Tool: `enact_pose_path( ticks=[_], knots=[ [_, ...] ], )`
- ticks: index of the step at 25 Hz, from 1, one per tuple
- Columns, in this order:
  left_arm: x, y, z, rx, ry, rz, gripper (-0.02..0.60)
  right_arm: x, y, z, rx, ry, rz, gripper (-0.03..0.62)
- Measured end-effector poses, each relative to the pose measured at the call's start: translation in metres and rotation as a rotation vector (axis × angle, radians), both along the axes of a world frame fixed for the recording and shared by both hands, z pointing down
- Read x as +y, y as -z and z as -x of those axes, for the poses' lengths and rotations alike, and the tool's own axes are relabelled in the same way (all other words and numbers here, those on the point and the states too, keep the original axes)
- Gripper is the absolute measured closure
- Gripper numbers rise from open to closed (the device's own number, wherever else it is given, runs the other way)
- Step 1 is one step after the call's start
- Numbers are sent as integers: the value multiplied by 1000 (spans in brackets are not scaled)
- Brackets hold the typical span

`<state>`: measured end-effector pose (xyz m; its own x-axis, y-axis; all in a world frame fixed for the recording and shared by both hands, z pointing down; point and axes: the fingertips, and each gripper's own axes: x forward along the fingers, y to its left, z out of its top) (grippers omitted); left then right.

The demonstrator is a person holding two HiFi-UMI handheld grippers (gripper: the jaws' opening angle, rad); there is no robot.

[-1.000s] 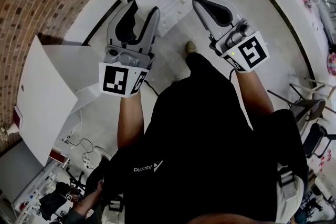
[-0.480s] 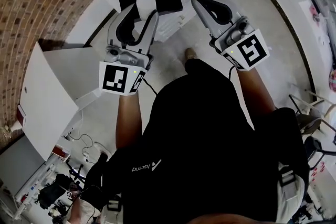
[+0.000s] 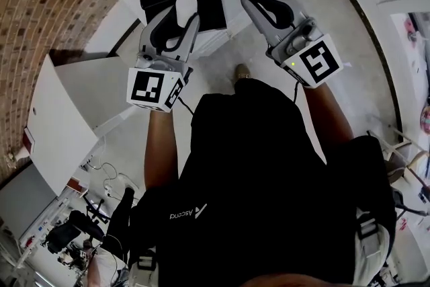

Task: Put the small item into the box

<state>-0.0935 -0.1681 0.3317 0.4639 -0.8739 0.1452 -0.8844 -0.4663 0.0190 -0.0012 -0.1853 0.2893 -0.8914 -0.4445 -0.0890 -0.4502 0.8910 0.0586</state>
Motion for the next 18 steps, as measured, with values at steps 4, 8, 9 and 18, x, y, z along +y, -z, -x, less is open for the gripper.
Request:
enact_pose_path(
  ticks=[4, 8, 9, 18],
  knots=[
    [-16, -30, -2, -38, -11, 108, 417, -15, -6, 2, 5, 12, 25, 593],
    [-30, -51, -1, -66, -24, 201, 417, -28, -12, 4, 9, 10, 37, 592],
    [-32, -56, -1, -71, -26, 225, 417, -31, -13, 4, 10, 9, 39, 592],
    [-48, -108, 3, -138, -62, 455, 417, -45, -20, 13, 32, -13, 40, 592]
  ],
)
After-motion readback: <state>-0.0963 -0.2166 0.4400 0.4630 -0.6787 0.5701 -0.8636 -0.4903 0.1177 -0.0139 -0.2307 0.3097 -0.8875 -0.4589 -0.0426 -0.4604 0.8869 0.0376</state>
